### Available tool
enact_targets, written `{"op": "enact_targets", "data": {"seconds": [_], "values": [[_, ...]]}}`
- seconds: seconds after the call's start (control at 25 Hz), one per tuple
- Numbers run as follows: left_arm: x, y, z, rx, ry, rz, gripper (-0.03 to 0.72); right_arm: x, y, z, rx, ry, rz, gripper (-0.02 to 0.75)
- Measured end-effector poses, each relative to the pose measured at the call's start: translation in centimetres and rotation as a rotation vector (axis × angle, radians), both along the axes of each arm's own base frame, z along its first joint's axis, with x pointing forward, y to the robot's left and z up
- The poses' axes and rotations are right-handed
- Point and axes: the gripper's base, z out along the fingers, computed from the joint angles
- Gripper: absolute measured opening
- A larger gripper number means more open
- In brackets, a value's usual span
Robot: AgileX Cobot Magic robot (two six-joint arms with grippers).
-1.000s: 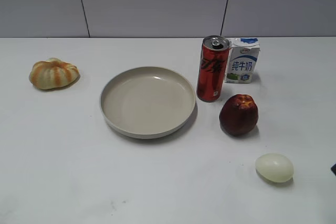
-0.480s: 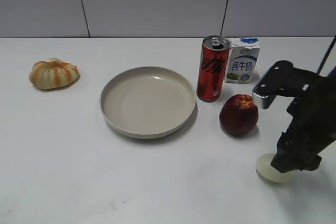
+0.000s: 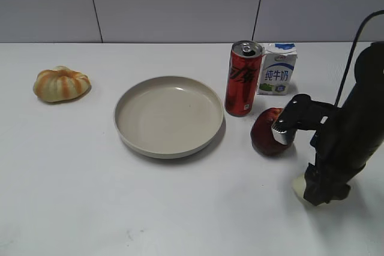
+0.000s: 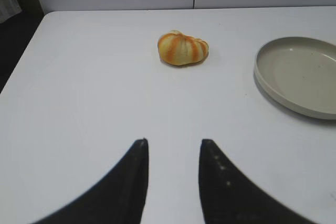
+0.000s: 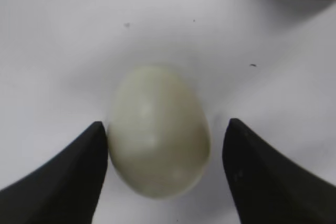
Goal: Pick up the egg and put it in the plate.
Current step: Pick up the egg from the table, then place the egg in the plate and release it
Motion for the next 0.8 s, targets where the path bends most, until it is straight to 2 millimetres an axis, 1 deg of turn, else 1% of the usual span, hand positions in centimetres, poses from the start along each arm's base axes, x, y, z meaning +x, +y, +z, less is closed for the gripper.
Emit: {"op": "enact_targets", "data": {"seconds": [0.04, 0.08, 0.36, 0.52, 0.64, 0.8], "values": [[0.0, 0.0, 0.0, 0.0, 0.0, 0.0, 0.24, 0.0, 0.0, 0.0, 0.0, -0.001, 0.0, 0.454], [0.0, 0.0, 0.0, 0.0, 0.0, 0.0, 0.24, 0.0, 0.0, 0.0, 0.001, -0.002, 0.0, 0.434], [0.0, 0.0, 0.0, 0.0, 0.0, 0.0, 0.24, -0.3, 0.0, 0.2, -0.003, 0.056, -0.006, 0.435], [0.0, 0.0, 0.0, 0.0, 0.0, 0.0, 0.24, 0.4, 1.1, 1.6, 0.033, 0.073, -0.014, 0.435], [0.0, 0.0, 0.0, 0.0, 0.0, 0.0, 0.24, 1.4, 3.3, 3.8, 0.06, 0.034, 0.046, 0.435], [0.0, 0.0, 0.0, 0.0, 0.0, 0.0, 0.24, 2.4, 7.8, 7.3, 0.127, -0.09, 0.153, 0.435]]}}
